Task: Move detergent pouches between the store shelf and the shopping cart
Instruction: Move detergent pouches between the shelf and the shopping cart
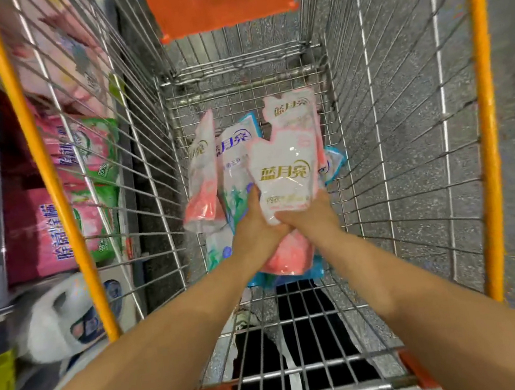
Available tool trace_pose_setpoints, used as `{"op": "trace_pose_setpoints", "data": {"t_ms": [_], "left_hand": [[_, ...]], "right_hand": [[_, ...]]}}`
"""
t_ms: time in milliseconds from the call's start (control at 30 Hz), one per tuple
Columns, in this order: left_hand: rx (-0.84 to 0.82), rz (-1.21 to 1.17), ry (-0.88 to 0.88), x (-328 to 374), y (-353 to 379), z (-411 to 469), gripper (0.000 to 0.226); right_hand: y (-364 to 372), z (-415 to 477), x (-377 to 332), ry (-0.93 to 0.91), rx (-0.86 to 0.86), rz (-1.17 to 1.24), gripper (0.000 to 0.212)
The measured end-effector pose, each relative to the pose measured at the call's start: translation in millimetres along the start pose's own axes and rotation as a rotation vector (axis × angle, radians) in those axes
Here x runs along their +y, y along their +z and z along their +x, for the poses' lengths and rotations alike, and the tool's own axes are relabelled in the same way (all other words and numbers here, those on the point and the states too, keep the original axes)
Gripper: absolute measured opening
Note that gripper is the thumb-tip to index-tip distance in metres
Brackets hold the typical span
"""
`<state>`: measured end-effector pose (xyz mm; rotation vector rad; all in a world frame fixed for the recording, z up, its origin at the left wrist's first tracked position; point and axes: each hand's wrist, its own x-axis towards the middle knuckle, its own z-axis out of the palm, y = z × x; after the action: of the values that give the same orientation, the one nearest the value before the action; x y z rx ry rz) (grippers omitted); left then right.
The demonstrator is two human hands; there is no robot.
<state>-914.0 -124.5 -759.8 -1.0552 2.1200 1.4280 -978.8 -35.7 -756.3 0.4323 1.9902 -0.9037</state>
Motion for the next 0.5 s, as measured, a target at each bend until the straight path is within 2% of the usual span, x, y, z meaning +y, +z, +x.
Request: {"op": "trace_pose_setpoints", "data": {"t_ms": [133,300,400,500], "left_hand": [[0.002,0.148,0.018,5,-13,-13,0.08],[0.038,0.268,0.036,19,-40,-52,0.054],[0.087,0.259,0.123,30,-56,-90,0.035],[0.155,0.242,0.229,46,-73,-135,0.026]], "right_hand": [[-7,-20,-3,-0.063,0.06,0.005,0.068],[-13,-69,-8,-0.187,0.104,0.062,0.058],[-16,-114,-15,-0.271,0.114,0.004,0.057],[-16,-163,-24,-0.386,0.129,-0.029,0.045]]}}
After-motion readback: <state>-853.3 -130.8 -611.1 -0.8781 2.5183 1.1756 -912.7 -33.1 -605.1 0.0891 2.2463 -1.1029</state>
